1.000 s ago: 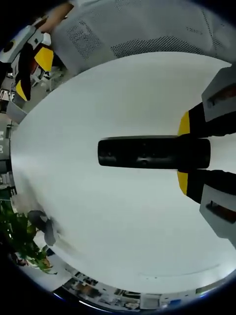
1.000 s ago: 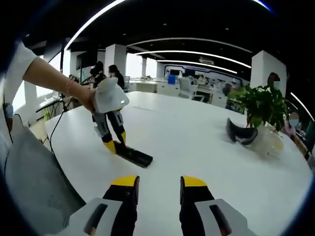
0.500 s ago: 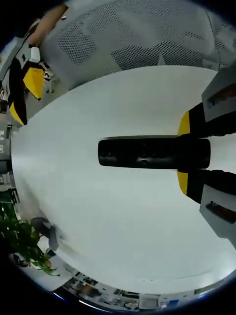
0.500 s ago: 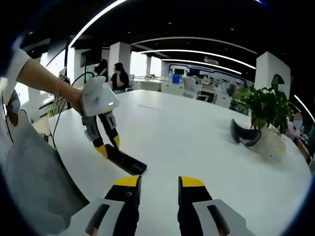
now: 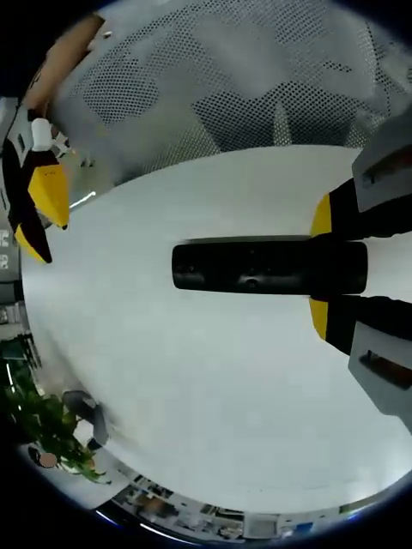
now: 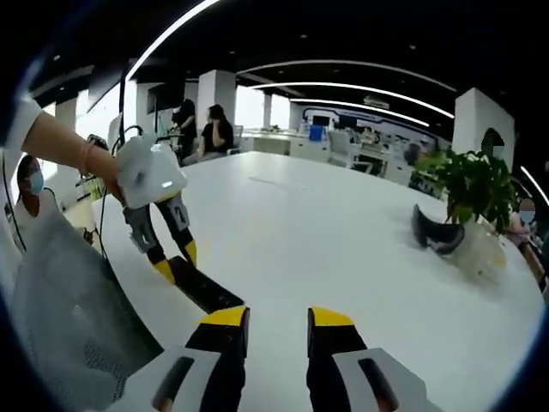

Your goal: Press the specified remote control buttons in sequence, fully releasing each button before pressing the next.

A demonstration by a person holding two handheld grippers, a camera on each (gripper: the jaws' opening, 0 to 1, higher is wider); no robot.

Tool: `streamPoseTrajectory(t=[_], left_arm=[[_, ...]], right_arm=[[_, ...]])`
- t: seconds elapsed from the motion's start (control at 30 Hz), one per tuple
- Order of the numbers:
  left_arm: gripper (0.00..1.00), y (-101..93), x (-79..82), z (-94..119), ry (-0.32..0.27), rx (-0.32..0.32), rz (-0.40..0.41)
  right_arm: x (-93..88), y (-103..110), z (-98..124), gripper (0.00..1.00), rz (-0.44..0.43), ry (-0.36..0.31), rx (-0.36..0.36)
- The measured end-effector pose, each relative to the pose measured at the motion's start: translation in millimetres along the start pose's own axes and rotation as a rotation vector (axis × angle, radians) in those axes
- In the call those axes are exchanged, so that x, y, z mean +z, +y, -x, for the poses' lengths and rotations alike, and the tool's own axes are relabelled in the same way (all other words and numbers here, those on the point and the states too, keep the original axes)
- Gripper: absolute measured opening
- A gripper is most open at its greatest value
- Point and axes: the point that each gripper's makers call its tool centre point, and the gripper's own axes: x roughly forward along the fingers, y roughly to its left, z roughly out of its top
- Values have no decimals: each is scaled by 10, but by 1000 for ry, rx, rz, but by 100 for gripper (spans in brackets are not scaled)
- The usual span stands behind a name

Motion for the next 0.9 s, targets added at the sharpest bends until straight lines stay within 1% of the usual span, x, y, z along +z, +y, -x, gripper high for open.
streamPoseTrajectory(t=[0.37, 0.57, 0.73, 0.8, 0.87, 0.9], left_arm=[[23, -196, -26, 16, -12, 2, 13], [23, -291, -42, 24, -3, 1, 2], [23, -314, -48, 27, -16, 2, 10], [23, -317, -47, 28, -26, 2, 12], [23, -313, -52, 28, -37, 1, 13], [23, -312, -53, 30, -47, 1, 13]], right_arm=[[-53, 110, -23, 21, 20, 33, 47], [-90, 228, -54, 20, 82, 69, 93], [-97, 302, -67, 18, 126, 85, 126], [-107, 375, -65, 17, 136, 94, 171], [-127, 428, -72, 16, 151, 112, 200], [-170, 486, -73, 15, 171, 143, 239]])
